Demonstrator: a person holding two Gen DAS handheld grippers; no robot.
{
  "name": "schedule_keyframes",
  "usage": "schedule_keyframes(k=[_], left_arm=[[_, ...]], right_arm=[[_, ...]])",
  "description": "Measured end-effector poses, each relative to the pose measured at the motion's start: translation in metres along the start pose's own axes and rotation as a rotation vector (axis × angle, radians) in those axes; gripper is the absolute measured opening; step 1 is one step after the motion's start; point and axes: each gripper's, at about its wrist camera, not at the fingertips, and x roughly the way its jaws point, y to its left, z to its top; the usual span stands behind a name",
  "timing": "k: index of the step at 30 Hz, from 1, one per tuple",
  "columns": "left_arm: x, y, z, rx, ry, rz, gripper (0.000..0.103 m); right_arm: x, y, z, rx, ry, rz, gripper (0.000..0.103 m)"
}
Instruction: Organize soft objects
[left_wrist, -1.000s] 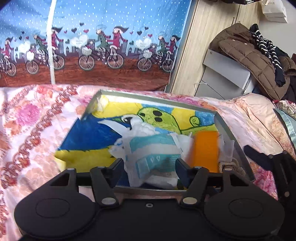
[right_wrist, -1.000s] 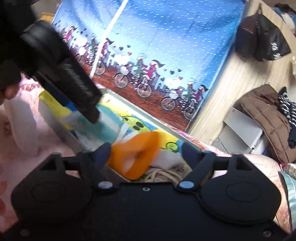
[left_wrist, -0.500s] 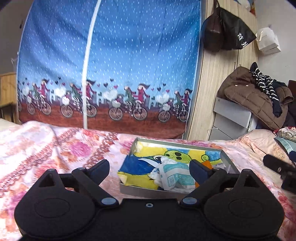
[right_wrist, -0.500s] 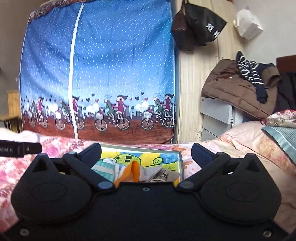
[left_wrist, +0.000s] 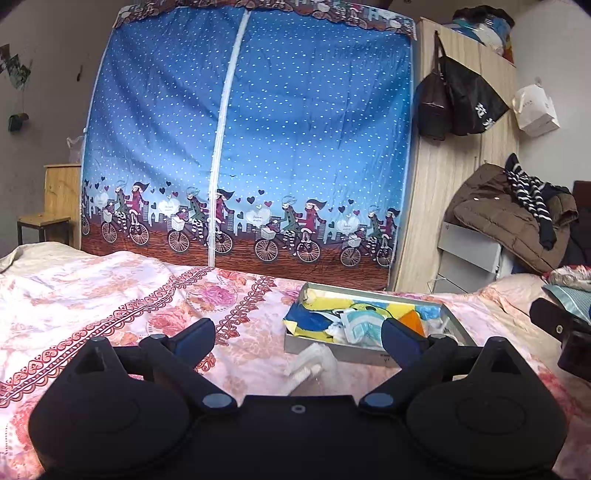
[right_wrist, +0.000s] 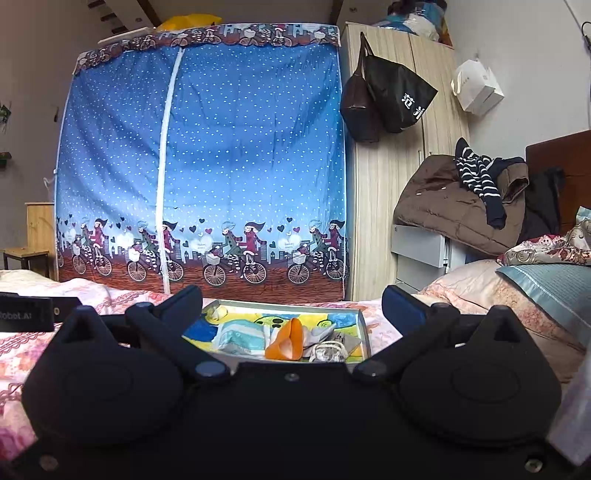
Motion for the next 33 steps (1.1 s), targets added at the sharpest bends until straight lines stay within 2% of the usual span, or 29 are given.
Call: schedule_keyframes(k=[9, 14, 17, 25, 33], left_arm=[[-0.042, -0.004, -0.008, 0.068, -0.018, -0.003, 0.097], [-0.055, 0.002, -0.014, 0.076, 0.009, 0.016, 0.099], [-0.056, 0.008, -0.017, 0.068, 0.036, 0.019, 0.099], [-0.045, 0.018, -0.028, 0.058, 0.114, 0.051, 0.100], [-0.039, 0.019, -0.031, 0.053, 0.133, 0.069, 0.101]], right_arm=[[-0.009, -0.006, 0.004, 0.038, 0.027, -0.035, 0.103], [-0.014, -0.010, 0.003, 0.084, 0.073, -0.031, 0.103], [-0.012, -0.006, -0.001, 0.092, 0.114, -0.019, 0.103], [-0.001, 0.014, -0.009, -0.006, 0.179, 0.029, 0.103], [0.018, 0.022, -0.014, -0.013, 0.223, 0.027, 0.103]])
